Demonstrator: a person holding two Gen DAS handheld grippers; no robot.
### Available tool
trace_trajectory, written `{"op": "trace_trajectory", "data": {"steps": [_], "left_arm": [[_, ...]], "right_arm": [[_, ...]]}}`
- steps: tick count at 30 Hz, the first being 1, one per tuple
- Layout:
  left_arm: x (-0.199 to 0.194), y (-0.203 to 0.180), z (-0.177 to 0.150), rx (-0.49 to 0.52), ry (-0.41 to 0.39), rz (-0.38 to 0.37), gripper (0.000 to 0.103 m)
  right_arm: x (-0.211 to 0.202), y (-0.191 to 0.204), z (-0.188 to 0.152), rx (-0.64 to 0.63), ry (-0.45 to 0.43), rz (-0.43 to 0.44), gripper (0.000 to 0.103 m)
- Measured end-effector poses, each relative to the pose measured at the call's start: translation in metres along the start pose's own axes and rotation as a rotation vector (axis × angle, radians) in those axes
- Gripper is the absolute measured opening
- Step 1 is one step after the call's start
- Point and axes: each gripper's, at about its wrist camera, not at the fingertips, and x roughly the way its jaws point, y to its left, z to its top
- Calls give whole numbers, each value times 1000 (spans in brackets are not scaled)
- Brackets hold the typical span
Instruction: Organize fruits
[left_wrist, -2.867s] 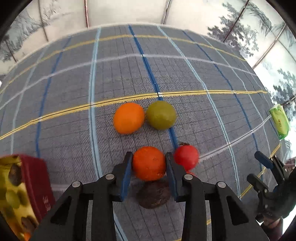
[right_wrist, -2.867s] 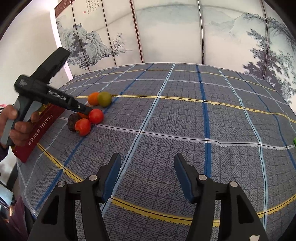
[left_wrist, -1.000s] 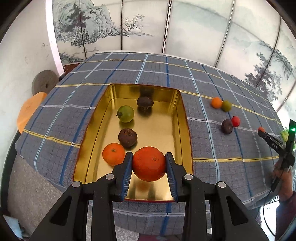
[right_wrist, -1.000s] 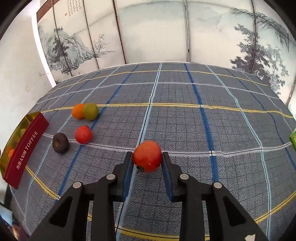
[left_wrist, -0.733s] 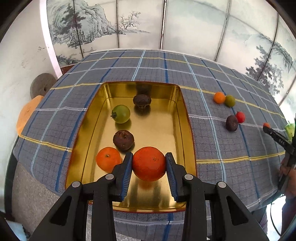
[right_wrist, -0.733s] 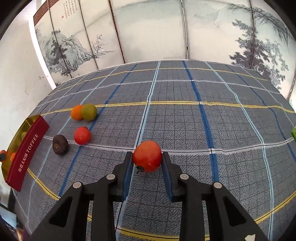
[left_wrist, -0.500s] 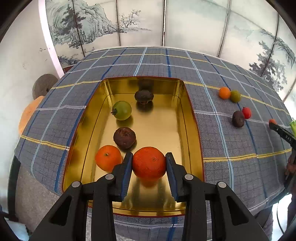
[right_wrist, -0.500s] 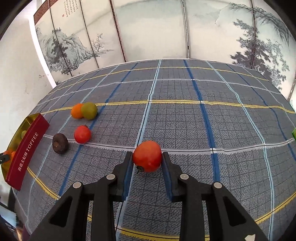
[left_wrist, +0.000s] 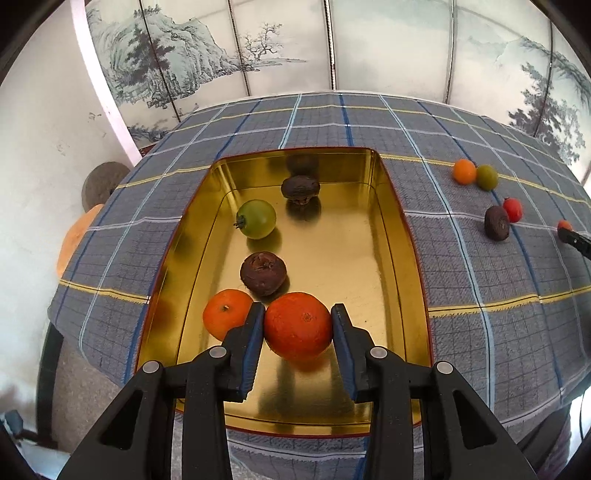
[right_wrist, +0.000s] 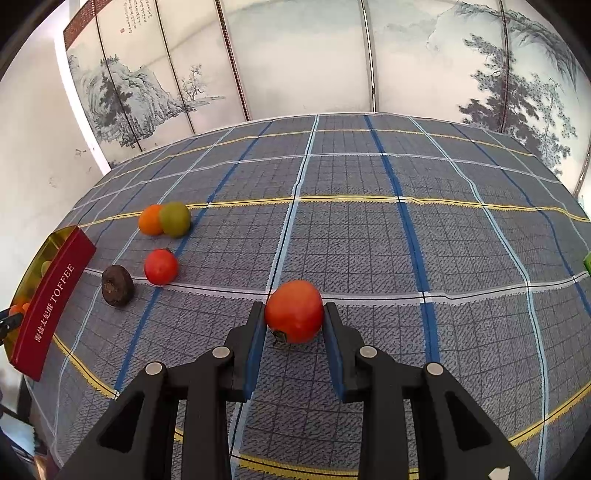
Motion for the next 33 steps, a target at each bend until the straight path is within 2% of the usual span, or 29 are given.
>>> {"op": "trace_trajectory", "data": {"steps": [6,7,10,11,14,23,33], "left_arm": [[-2,3,-1,-9,3,4,40],[-4,3,-1,-11,-5,7,44],[-15,4,-1,-14,-56,33,71],[-20,4,-1,-13,-81,41,75],[-29,3,0,0,-122,63,78],[-39,-2,-4,22,-138,90,78],[-54,8,-13,0,-162,119,78]], "right_arm": [[0,0,0,0,0,-1,28],[0,0,0,0,0,-1,28],[0,0,0,-1,1,0,28],[0,1,0,-1,2,-1,28],[0,1,0,-2,1,-2,28],[2,0,-1,-2,7,-6,28],[6,2,-2,-15,25,-16,28]]}}
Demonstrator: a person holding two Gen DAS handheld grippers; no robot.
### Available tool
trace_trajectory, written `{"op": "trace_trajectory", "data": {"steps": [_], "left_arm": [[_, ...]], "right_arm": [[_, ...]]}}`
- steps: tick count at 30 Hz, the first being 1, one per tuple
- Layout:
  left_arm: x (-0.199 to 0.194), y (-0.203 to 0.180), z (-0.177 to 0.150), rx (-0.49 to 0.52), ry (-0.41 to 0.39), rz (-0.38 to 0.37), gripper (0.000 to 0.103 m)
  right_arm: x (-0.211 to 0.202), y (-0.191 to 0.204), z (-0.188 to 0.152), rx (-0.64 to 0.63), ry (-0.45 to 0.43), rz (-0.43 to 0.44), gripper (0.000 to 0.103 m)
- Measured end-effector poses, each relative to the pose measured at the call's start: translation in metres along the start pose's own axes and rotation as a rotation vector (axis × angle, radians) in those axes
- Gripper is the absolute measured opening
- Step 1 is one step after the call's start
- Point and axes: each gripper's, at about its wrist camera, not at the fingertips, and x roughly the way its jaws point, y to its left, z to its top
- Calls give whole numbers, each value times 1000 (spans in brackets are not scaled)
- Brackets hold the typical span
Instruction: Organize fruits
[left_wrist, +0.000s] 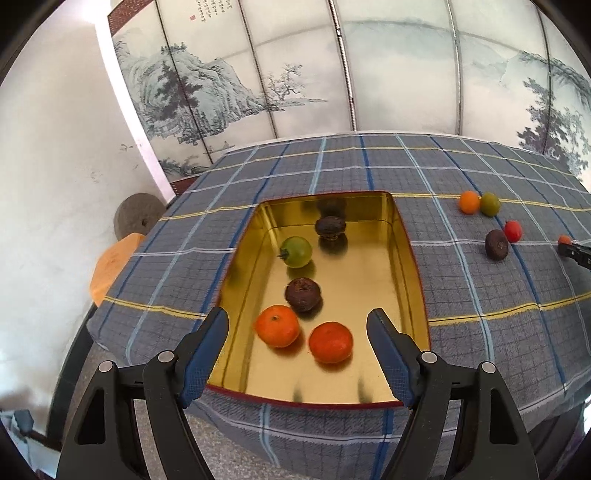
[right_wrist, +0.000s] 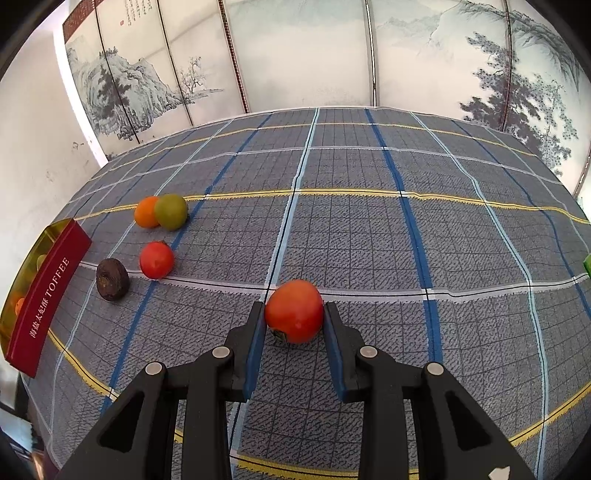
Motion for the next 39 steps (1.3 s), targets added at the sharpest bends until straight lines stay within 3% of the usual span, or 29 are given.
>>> {"op": "trace_trajectory", "data": {"steps": [4,13,27,32,39], "left_arm": [[-6,6,-3,-4,-11,1,78],[-12,10,-8,-10,-26,10,78],[-17,21,-22,2,-46,29,78],[-17,34,-27,-12,-43,38,78],[-15,49,-35,-19,-37,72,78]], "right_arm": [[-5,7,-6,-28,5,-13,28],[-38,42,-15,-65,-20,66,28],[-87,191,5,-302,-71,339,28],[-80,246,12,-378,-48,409,29],[-55,290,17,-430,7,452,29]]}}
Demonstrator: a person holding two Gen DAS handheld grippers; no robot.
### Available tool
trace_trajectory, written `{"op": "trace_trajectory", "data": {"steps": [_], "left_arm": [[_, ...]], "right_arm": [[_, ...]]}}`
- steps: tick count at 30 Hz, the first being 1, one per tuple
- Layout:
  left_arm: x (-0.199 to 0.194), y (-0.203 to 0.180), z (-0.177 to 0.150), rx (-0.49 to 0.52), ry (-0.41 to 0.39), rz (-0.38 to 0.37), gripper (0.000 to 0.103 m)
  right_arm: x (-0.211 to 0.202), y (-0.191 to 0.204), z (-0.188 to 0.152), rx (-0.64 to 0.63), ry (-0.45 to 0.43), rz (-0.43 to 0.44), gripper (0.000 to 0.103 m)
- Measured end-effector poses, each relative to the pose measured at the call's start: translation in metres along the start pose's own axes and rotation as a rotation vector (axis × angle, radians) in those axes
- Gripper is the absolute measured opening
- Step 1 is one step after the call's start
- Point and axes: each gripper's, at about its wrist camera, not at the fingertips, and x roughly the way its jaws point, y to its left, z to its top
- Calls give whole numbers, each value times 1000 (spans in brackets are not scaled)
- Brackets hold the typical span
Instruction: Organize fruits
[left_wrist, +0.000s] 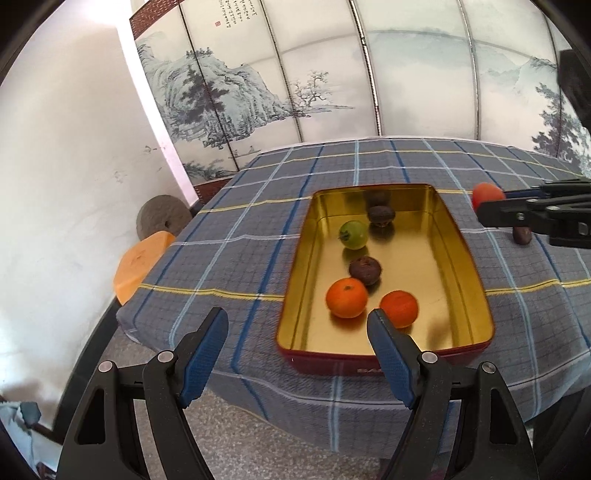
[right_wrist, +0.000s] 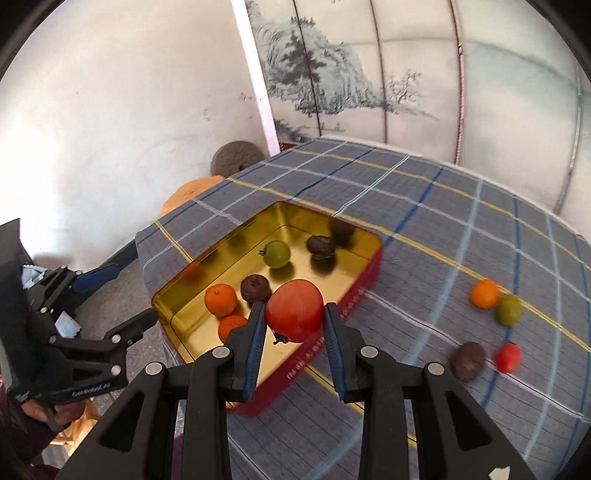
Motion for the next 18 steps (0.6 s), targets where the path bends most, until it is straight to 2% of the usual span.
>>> {"op": "trace_trajectory", "data": {"steps": [10,18], "left_arm": [[3,6,-6,5,5,8,79],[8,15,-11,-13,14,5,79]], "right_arm": [[57,8,16,-17,88,-9,29],[79,11,22,-28,117,-30,29]]}}
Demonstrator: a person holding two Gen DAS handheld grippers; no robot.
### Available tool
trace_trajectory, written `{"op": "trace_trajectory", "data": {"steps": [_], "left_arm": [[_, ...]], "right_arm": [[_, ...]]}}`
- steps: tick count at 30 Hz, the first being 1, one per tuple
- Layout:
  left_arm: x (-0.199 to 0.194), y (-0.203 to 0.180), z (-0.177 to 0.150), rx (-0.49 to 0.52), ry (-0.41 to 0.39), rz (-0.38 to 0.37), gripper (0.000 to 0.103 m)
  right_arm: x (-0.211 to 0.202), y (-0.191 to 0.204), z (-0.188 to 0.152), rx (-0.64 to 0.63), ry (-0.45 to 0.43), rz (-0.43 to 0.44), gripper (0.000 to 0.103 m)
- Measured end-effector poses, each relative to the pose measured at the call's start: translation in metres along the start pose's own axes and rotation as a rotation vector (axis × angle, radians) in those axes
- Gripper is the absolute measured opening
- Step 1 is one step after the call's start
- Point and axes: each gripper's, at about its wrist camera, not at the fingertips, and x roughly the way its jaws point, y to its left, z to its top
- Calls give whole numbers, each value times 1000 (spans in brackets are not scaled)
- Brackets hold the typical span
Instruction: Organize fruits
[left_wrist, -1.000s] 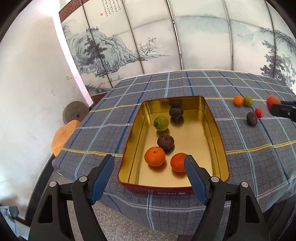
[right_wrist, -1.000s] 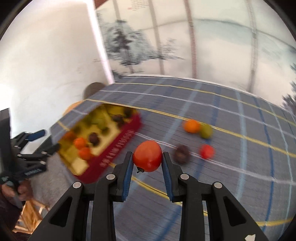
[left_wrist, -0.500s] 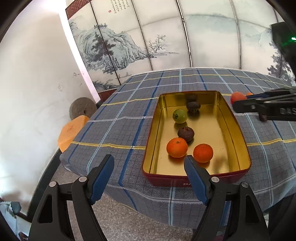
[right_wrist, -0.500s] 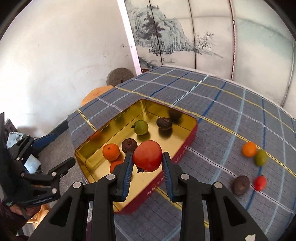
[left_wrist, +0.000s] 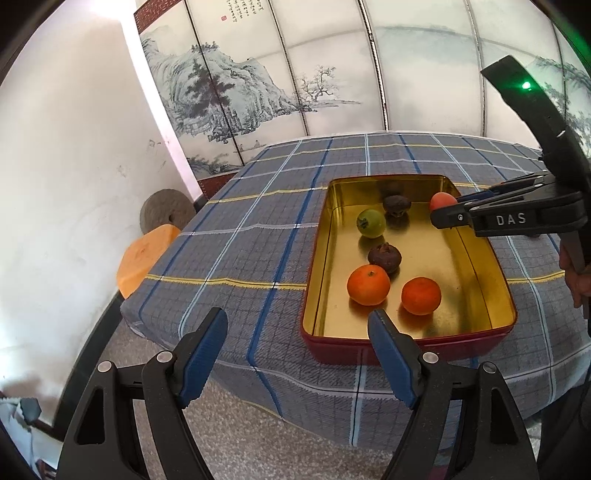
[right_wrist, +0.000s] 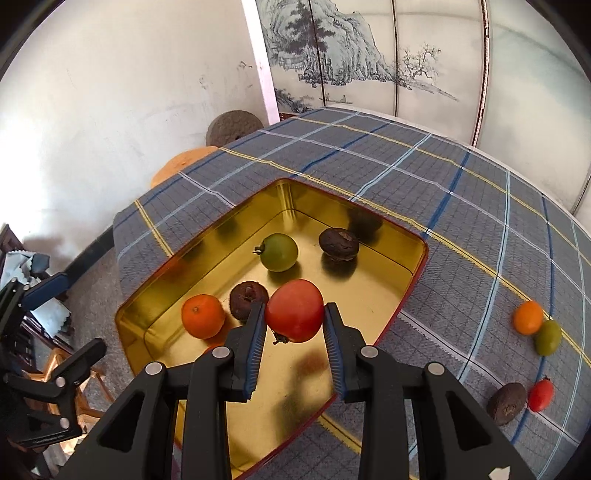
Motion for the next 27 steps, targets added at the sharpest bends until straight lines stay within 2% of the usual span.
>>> {"op": "trace_trajectory", "data": {"steps": [22,27], "left_arm": [[4,12,-4,-19,17,0,79],[3,13,-4,-15,19,6,79]], "right_arm": [[24,6,26,-18,11,-47,30],[4,8,37,11,-85,-35,46]]}}
